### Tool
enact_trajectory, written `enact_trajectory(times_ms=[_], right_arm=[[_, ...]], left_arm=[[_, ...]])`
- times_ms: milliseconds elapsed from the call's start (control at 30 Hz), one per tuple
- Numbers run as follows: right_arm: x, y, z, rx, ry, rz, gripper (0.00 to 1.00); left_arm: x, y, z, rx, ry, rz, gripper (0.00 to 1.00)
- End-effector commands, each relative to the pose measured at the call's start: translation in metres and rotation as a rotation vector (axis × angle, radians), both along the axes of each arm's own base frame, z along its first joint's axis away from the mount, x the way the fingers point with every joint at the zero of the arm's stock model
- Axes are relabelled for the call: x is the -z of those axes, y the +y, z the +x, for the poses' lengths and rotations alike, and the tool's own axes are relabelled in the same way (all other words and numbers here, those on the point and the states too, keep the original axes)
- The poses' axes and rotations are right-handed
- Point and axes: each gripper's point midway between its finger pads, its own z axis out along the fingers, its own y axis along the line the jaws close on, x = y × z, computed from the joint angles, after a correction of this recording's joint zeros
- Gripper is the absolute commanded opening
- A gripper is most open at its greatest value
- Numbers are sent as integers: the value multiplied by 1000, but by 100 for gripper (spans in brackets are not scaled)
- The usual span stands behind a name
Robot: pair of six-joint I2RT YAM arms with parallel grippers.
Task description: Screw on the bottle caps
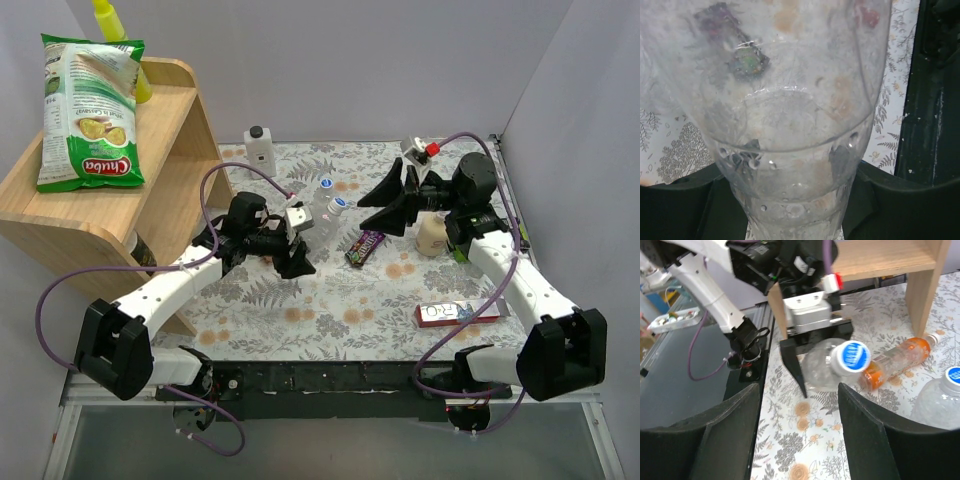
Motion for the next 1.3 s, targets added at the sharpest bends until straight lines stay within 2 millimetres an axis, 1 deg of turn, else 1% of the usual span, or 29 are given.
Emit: enact_trajectory(times_ms=[0, 133, 367, 500, 667, 900, 967, 1067, 1100, 1133, 1167, 1200, 1233, 1267], right_arm=[[-25, 8, 16, 33, -51, 80, 71], [-28, 13, 22, 30, -24, 88, 71], [-30, 27, 17, -19, -7, 93, 71], [-24, 35, 20, -25, 34, 84, 68], [-16, 38, 25, -20, 63, 74, 63], [-14, 39, 32, 2, 71, 81, 48], [-14, 40, 34, 13, 76, 83, 46], [-16, 41, 36, 21, 75, 89, 35], [-16, 42, 37, 27, 87, 83, 28], [-21, 44, 43, 64, 82, 90, 25], [-23, 45, 47, 84, 62, 91, 21], [-16, 46, 49, 110, 114, 58, 14], [-25, 47, 59, 174, 110, 66, 8], [-25, 46, 63, 214, 126, 53, 1]], left_arm=[[-38, -15, -12, 112, -45, -103, 0], [-41, -19, -18, 133, -51, -105, 0], [-40, -24, -25, 159, -54, -99, 0], [-41, -27, -24, 169, -65, -99, 0], [-45, -29, -22, 170, -75, -104, 0], [-43, -30, -21, 168, -70, -100, 0], [-42, -31, -20, 171, -68, -100, 0], [-38, -31, -18, 162, -67, -90, 0], [-36, -33, -20, 166, -69, -82, 0], [-33, -34, -19, 164, -74, -72, 0], [-31, -35, -13, 135, -107, -53, 0], [-24, -40, -16, 118, -113, -28, 0], [-22, -43, -14, 87, -140, -13, 0], [-24, -48, -8, 58, -184, -15, 0]])
